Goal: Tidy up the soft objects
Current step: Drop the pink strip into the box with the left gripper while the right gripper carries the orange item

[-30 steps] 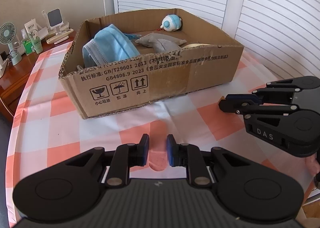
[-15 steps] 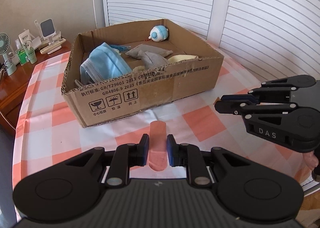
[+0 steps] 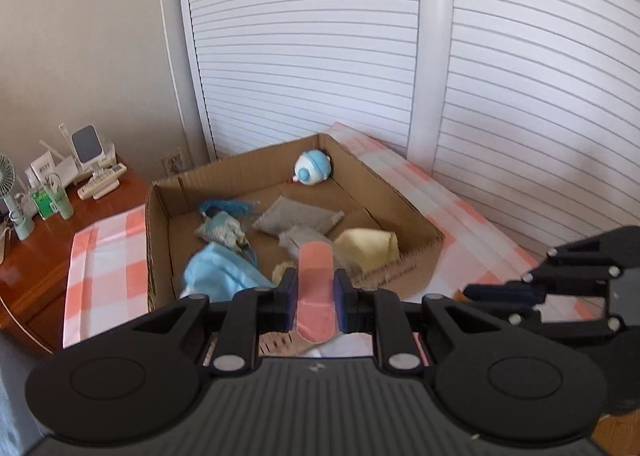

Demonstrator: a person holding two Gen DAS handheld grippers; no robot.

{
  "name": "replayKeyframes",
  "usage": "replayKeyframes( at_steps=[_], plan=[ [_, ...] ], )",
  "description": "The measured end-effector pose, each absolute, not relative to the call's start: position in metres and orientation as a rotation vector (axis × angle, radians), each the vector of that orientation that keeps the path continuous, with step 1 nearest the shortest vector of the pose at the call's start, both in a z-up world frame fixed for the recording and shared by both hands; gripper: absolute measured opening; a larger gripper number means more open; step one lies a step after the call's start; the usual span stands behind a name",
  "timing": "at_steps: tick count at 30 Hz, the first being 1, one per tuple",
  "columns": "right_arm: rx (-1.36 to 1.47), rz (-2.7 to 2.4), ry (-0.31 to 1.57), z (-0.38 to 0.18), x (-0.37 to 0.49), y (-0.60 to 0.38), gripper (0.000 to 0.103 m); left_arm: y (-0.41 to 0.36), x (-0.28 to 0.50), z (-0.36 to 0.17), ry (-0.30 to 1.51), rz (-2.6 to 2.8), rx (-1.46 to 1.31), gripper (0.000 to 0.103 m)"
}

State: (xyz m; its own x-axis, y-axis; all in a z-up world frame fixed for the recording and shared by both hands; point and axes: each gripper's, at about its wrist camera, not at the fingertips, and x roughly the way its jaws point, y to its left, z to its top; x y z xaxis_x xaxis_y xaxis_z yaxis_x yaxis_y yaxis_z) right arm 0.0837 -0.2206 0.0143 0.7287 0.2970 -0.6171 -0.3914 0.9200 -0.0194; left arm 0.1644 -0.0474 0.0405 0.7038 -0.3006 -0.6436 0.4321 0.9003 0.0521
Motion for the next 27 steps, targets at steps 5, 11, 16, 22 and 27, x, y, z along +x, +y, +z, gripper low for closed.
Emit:
replayKeyframes(
  at_steps=[5,11,16,22,27],
  plan=[
    [-0.169,0.373,0.633,0.022,0.088,-0.220,0.012,-0.048,0.220,0.041,0.690,-0.380,0.164,0.017],
    [-0.173,0.368,0.634,0.024,0.097,-0.217,0.012,-0.036,0.265,0.026,0.717,-0.288,0.107,0.064],
    [-0.164,0.369,0.639,0.026,0.109,-0.218,0.012,-0.018,0.252,0.032,0.668,-0.248,0.085,0.091],
    [-0.146,0.372,0.640,0.032,0.136,-0.216,0.012,-0.005,0.209,0.047,0.577,-0.216,0.104,0.102],
    [-0.134,0.353,0.651,0.035,0.178,-0.212,0.012,0.002,0.184,0.041,0.597,-0.240,0.078,0.102]
  ],
)
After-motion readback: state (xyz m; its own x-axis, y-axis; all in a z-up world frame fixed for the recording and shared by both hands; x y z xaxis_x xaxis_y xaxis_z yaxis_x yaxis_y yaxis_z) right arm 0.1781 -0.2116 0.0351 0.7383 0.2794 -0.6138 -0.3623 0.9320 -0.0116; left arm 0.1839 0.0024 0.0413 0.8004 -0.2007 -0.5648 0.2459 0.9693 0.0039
